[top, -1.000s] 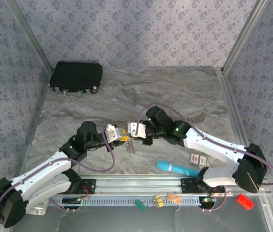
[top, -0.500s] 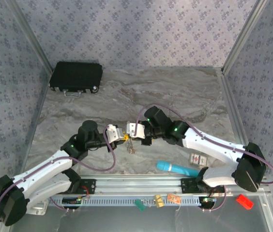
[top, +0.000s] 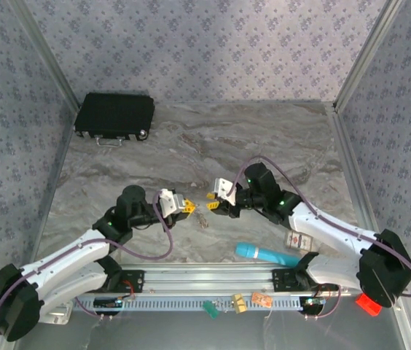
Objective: Put the keys on the keyring
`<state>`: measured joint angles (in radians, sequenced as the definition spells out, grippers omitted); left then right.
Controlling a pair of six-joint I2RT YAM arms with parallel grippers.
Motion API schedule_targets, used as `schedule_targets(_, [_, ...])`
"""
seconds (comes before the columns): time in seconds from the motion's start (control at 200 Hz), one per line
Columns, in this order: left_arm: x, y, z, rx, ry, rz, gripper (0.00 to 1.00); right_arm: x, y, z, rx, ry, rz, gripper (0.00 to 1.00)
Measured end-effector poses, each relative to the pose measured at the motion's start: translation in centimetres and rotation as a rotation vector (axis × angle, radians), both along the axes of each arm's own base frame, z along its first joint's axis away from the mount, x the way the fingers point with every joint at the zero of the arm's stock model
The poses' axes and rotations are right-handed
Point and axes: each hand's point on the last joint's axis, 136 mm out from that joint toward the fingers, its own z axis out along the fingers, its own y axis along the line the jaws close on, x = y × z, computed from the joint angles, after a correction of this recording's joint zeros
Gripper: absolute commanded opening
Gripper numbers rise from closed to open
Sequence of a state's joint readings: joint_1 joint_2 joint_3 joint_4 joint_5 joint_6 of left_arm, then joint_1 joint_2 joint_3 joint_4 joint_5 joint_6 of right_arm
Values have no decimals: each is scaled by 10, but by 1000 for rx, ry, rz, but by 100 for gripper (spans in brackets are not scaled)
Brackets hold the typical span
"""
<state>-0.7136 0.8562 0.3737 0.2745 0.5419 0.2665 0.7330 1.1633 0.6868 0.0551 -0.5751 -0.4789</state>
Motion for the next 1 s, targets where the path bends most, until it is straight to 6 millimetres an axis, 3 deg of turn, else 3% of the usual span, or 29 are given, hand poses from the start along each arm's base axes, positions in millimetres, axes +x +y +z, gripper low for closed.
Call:
schedule_targets(0.25, [-1,0,3,-22,9,3,0,-7,13,-9,-1,16,50,25])
schedule_targets(0.695, [-2,-1,4,-31,10,-4,0,-14,23,-2,33,1,97,18])
schedule_targets(0.865, [-2,-1,3,-30,11,-3,0,-15,27,-1,36,11,109,1])
schedule_targets(0.909, [-1,0,3,-30,10,0,10,-15,27,-1,36,25,104,0])
schedule_targets(0.964, [0,0,3,-29,9,7,34,-15,27,-1,36,22,106,0])
schedule_targets(0.999, [1,0,3,-28,6,16,39,-15,27,-1,33,23,106,0])
